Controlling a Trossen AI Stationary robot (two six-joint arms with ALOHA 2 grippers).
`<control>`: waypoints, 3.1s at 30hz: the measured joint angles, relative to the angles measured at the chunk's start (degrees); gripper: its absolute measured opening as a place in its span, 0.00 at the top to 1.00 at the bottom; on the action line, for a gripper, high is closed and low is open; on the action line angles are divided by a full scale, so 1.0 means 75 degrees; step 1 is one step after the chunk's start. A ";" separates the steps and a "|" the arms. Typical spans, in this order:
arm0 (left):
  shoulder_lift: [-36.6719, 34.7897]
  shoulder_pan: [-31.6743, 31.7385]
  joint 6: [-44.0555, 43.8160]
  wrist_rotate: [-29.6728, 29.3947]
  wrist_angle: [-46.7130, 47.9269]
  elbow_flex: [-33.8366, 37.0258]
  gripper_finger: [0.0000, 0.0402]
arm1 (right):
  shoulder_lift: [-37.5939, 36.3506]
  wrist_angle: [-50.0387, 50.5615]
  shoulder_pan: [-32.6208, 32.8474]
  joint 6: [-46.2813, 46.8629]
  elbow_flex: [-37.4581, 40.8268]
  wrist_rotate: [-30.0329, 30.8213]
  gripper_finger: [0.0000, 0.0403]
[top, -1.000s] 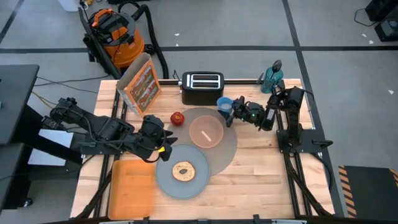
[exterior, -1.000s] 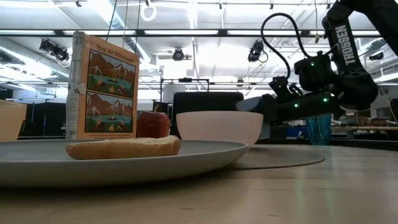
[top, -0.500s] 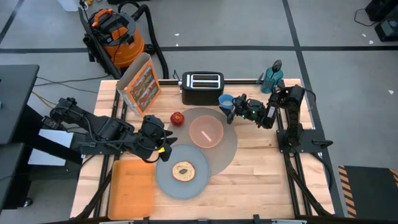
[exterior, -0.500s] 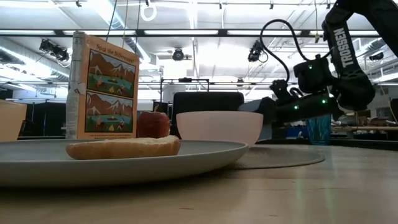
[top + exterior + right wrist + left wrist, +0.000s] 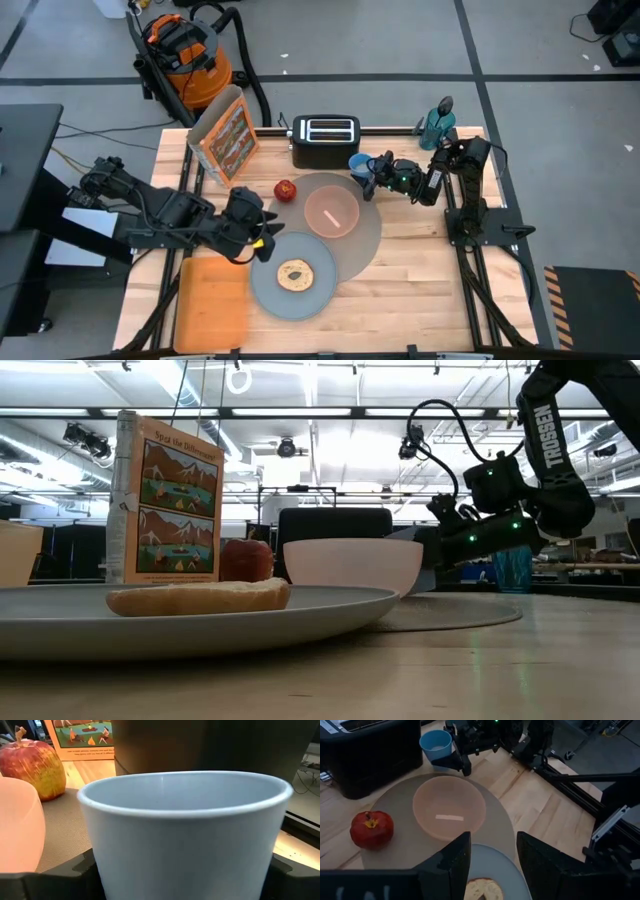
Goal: Arrange a breakfast setting
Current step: Put the blue cup of milk to the top right of the gray tablemat, then pour the cereal from the cereal box into the orange bowl
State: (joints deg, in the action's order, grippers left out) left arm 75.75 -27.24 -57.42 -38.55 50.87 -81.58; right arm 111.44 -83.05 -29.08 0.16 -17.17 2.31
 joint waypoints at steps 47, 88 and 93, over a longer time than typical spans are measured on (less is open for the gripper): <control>0.0000 0.0000 -0.0117 -0.0115 -0.0012 0.0000 0.59 | -0.0908 0.0609 0.0453 0.0777 0.0831 0.0477 0.06; 0.0002 -0.0300 0.0720 -0.1174 0.0006 0.0057 0.59 | -0.7504 1.4838 0.1131 0.3460 -0.1123 0.0487 0.14; 0.0003 -0.0300 0.0957 -0.1311 0.0052 0.0064 0.59 | -0.7745 1.6976 0.1567 0.4234 -0.2492 0.0492 0.14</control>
State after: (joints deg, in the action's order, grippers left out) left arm 75.77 -29.50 -50.24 -48.38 51.27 -81.10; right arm 53.35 44.27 -17.33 31.92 -35.86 5.99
